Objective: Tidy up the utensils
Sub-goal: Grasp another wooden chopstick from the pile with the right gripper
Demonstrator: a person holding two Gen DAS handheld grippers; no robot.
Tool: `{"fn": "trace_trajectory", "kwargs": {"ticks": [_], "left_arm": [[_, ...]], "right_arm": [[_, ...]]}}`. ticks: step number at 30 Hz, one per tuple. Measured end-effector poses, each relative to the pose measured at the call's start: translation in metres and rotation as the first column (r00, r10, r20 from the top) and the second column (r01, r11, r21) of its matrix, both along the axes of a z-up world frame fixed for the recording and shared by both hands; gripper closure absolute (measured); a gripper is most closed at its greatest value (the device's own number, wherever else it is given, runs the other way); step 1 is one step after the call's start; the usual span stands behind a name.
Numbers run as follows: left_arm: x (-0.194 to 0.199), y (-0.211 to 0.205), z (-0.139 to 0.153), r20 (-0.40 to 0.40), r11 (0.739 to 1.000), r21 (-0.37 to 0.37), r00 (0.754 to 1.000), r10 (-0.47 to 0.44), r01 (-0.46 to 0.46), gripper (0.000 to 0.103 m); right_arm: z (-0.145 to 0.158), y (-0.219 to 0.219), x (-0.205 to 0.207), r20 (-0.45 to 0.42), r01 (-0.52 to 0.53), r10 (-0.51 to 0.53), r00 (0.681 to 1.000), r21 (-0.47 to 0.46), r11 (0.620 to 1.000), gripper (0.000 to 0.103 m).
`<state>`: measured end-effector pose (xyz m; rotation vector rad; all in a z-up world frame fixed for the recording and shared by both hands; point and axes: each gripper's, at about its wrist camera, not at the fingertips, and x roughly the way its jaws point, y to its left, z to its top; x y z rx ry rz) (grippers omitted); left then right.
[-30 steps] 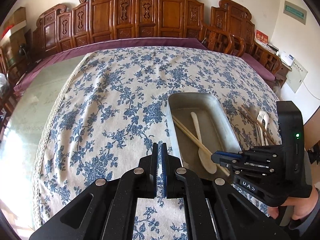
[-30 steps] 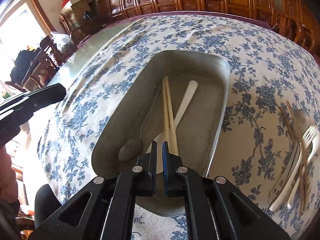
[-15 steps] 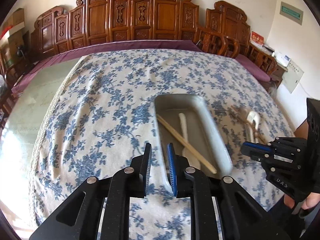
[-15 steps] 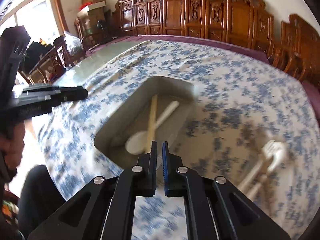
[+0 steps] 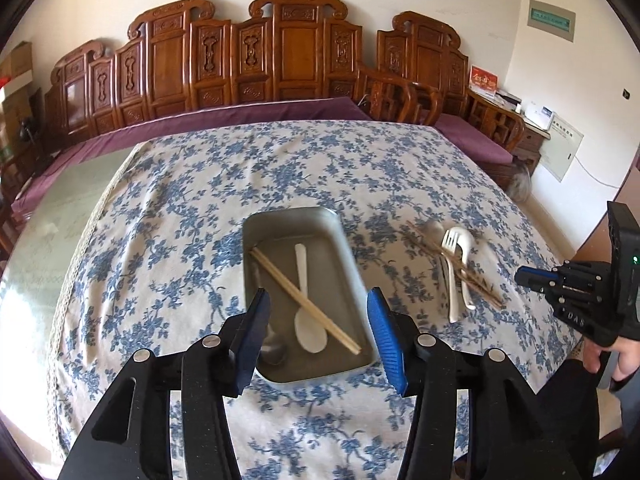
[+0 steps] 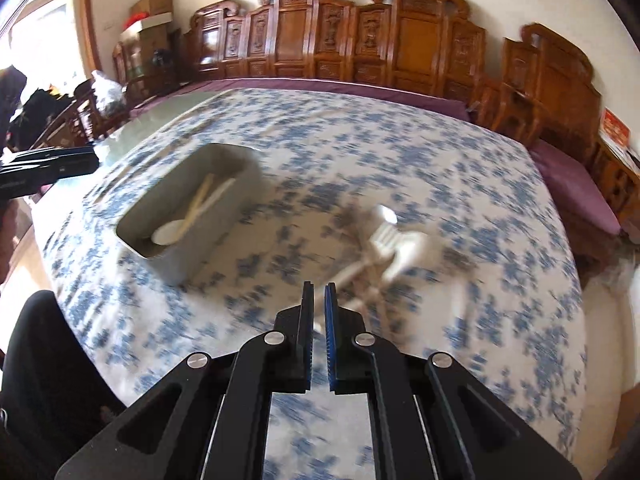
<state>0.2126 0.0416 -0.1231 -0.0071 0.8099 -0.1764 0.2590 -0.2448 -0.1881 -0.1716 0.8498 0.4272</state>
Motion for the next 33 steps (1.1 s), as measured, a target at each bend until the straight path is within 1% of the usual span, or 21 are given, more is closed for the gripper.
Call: {"fn": "trace_trajectory", "kwargs": {"ticks": [3, 6, 15, 18, 23, 33], "left_arm": [[-0.003, -0.010, -0.003, -0.003, 1.000, -0.017, 1.000, -0.005, 0.005, 0.055], [-0.005, -0.020, -0.009, -0.019, 0.999, -0.029, 1.000, -0.015, 0.015, 0.055], [-0.004, -0.050, -0.031, -0.065, 0.998, -0.033, 0.997, -0.047, 0.045, 0.055], [-0.003, -0.060, -0.037, -0.076, 0.998, -0.027, 0.995, -0.058, 0.056, 0.055], [0.000, -0.071, -0.044, -0.094, 0.997, -0.017, 0.993, -0.072, 0.071, 0.055], [0.003, -0.080, -0.051, -0.120, 0.997, 0.000, 0.990, -0.076, 0.077, 0.055]], "right_arm": [[-0.008, -0.017, 0.002, -0.016, 0.029, -0.029, 0.999, 0.004, 1.000, 0.096], [-0.019, -0.026, 0.004, -0.031, 0.035, -0.035, 0.999, 0.008, 0.999, 0.096], [-0.060, -0.029, 0.024, -0.089, 0.028, -0.028, 0.996, -0.006, 1.000, 0.095], [-0.066, -0.028, 0.032, -0.097, 0.023, -0.024, 0.995, -0.012, 1.000, 0.094], [-0.070, -0.024, 0.040, -0.098, 0.013, -0.017, 0.995, -0.047, 0.999, 0.094], [-0.087, -0.022, 0.052, -0.138, 0.002, -0.009, 0.990, -0.049, 0.999, 0.094]]}}
